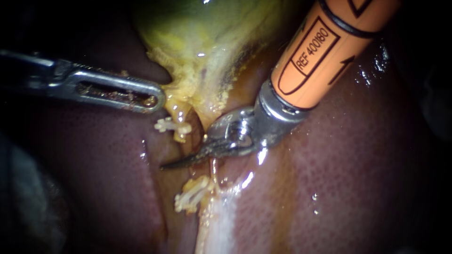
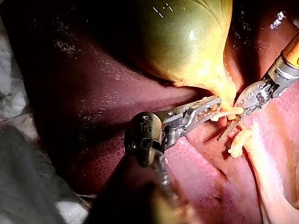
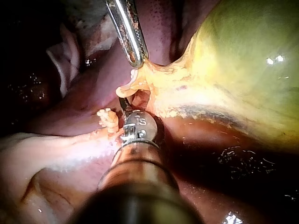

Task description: Go back from the cut left tube

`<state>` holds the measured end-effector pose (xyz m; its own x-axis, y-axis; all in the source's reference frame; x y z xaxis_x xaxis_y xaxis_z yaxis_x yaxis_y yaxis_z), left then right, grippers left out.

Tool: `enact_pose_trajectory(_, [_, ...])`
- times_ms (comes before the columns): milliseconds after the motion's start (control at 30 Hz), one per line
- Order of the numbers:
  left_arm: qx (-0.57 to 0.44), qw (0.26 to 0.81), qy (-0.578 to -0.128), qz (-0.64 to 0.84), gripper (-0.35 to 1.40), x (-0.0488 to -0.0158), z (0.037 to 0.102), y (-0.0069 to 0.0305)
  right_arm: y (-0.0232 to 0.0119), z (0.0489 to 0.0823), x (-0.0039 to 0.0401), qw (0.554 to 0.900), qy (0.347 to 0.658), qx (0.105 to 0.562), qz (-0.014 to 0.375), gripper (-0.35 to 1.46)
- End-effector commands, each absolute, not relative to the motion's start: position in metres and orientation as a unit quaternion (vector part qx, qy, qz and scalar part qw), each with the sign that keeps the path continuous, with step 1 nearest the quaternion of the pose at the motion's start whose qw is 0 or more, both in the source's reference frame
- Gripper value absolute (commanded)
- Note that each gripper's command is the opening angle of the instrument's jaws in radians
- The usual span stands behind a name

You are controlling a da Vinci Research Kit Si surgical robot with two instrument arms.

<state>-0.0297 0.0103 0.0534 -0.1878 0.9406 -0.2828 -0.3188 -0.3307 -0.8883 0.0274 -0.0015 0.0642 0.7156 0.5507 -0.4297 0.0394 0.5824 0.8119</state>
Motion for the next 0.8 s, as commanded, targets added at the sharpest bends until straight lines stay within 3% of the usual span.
enact_pose_trajectory(33, [-0.442,0.459,-0.352,0.686,-0.35,-0.0297,0.0534,0.0103,-0.0015,0.0642,0.0275,0.820,0.342,0.430,0.158,-0.35])
enact_pose_trajectory(167, [-0.442,0.459,-0.352,0.686,-0.35,-0.0297,0.0535,0.0103,-0.0015,0.0641,0.0276,0.811,0.355,0.432,0.170,-0.35])
enact_pose_trajectory(233, [-0.442,0.459,-0.352,0.686,-0.35,-0.0297,0.0535,0.0104,-0.0015,0.0639,0.0278,0.804,0.360,0.430,0.196,0.15])
enact_pose_trajectory(367, [-0.442,0.458,-0.352,0.686,-0.35,-0.0296,0.0536,0.0104,-0.0019,0.0633,0.0279,0.802,0.377,0.397,0.238,0.64])
enact_pose_trajectory(700, [-0.442,0.458,-0.352,0.686,-0.35,-0.0296,0.0537,0.0104,-0.0026,0.0624,0.0282,0.799,0.377,0.380,0.274,1.03])
enact_pose_trajectory(800, [-0.442,0.458,-0.352,0.686,-0.35,-0.0296,0.0538,0.0104,-0.0029,0.0621,0.0282,0.801,0.380,0.377,0.267,1.18])
